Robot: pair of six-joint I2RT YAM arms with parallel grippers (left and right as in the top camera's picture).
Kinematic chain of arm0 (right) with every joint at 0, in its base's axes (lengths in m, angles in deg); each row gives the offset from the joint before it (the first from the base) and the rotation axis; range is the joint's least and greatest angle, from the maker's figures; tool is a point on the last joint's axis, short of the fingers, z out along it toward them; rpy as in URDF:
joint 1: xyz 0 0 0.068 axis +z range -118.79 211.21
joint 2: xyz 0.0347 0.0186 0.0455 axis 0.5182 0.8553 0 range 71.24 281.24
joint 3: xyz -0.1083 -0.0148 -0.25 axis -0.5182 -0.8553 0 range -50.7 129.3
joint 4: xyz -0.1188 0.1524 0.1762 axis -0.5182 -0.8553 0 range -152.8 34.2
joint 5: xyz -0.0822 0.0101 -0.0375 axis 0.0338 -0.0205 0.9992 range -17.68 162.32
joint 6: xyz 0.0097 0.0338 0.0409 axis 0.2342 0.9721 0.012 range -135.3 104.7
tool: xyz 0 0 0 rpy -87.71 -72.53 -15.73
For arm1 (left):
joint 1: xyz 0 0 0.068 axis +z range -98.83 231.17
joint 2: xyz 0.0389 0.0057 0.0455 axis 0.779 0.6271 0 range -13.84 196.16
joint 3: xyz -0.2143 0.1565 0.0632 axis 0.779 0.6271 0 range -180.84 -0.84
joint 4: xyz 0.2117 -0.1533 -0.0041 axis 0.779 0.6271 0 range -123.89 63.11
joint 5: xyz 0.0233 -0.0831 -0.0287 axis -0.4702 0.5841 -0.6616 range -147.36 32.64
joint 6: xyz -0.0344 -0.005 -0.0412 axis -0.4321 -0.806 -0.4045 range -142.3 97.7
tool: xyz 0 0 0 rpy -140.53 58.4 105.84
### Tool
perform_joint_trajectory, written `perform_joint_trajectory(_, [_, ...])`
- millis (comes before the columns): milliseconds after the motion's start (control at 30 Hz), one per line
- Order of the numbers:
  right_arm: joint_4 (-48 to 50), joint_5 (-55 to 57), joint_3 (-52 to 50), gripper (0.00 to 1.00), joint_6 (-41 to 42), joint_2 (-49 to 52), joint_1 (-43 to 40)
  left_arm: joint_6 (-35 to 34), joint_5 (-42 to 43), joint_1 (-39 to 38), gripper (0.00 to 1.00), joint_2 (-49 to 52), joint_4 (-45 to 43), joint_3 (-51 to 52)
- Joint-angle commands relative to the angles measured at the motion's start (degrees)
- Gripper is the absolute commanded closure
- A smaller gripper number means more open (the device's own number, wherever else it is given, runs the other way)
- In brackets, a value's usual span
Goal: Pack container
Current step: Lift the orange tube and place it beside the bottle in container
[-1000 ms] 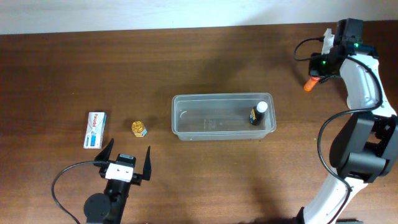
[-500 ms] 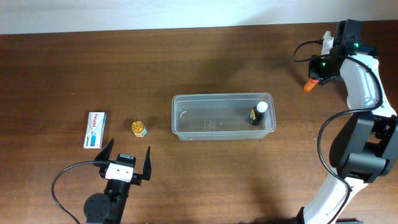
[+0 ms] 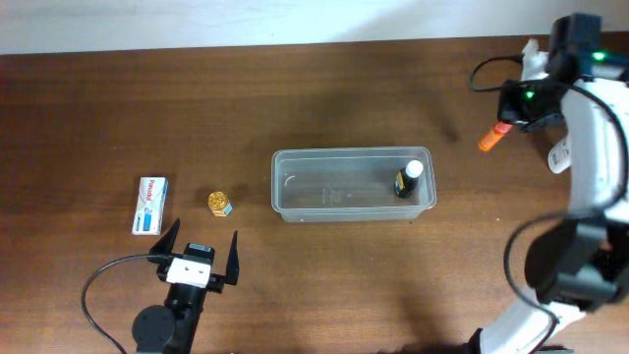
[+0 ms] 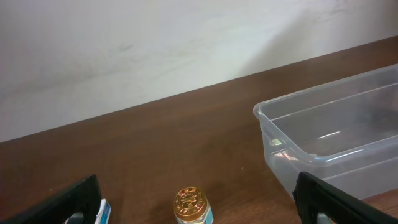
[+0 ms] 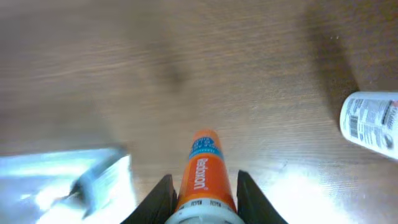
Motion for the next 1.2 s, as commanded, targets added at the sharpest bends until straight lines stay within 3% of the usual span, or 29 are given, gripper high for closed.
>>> perform_joint_trajectory(0, [-5.0,-8.0,3.0,0.75,0.4,-7.8,-0.1,0.9,0.6,0.5,0.01,-0.4,0.1,0.3])
perform_joint_trajectory(267, [-18.3,-8.8,2.9,0.75,-1.4,-18.3,3.8,0.9,0.6,0.5,0.01,-0.4,0.1,0.3])
perform_joint_trajectory(433, [-20.1,-8.8,2.1,0.75,-2.2,-18.4,9.6,0.9,0.6,0.5,0.01,-0.4,0.1,0.3])
perform_joint_trajectory(667, [-13.4,-7.3,-7.4,0.75,-1.8,-18.3,16.5,0.9,0.6,0.5,0.01,-0.4,0.1,0.3])
perform_joint_trajectory(967, [1.5,-7.3,-21.8,0.75,-1.0,-18.3,18.3,0.9,0.6,0.5,0.01,-0.4,0.1,0.3])
perform_joint_trajectory(1167, [6.4,-7.3,-27.5,0.75,-1.0,-18.2,18.3,0.9,0.6,0.5,0.00,-0.4,0.1,0.3])
